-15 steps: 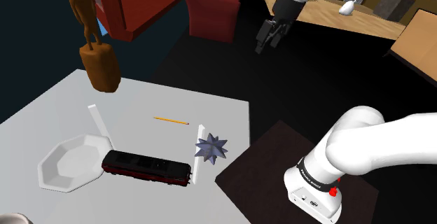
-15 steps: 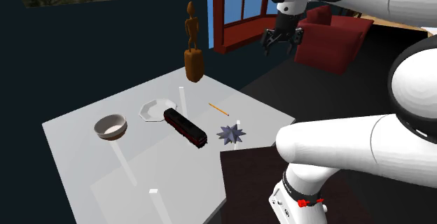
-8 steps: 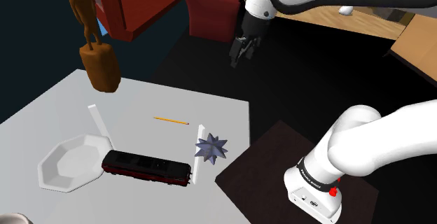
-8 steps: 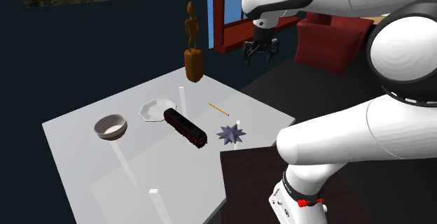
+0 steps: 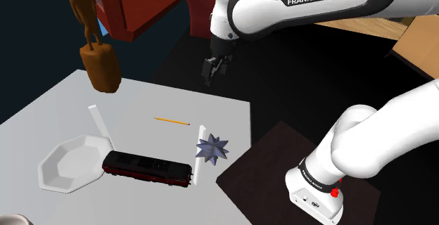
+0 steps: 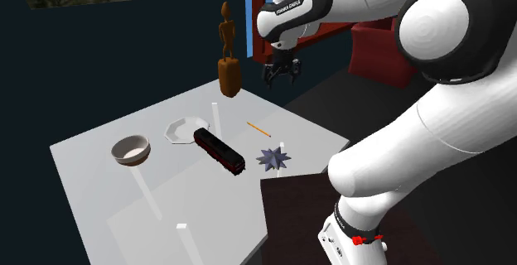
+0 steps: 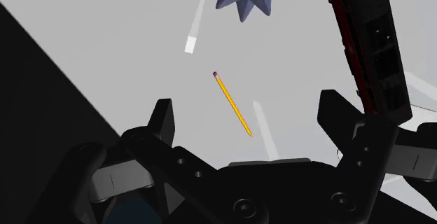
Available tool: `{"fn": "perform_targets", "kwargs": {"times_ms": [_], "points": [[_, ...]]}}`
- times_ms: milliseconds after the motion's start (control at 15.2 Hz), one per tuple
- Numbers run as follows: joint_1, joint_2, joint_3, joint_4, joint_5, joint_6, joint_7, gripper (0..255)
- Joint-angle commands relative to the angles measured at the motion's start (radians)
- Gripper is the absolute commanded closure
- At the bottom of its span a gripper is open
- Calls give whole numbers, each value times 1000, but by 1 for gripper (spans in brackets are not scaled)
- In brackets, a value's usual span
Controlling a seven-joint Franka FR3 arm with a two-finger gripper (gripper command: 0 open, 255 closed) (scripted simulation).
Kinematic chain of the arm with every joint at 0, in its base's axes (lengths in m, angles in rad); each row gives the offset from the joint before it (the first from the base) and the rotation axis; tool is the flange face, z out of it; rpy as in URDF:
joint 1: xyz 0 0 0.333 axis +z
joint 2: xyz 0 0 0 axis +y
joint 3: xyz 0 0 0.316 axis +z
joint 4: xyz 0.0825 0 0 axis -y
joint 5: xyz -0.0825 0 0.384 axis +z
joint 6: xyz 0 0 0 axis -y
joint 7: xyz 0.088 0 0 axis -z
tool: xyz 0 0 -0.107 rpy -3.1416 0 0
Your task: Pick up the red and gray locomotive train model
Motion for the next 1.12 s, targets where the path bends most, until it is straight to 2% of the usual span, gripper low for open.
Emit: {"fn": "perform_targets", "kwargs": {"times_ms": [0, 462, 1056], "points": [[9, 75, 20, 31, -7, 30, 5, 0], [54, 307, 94, 134, -52, 105, 50, 0], [141, 618, 151, 321, -157, 148, 118, 0]]}}
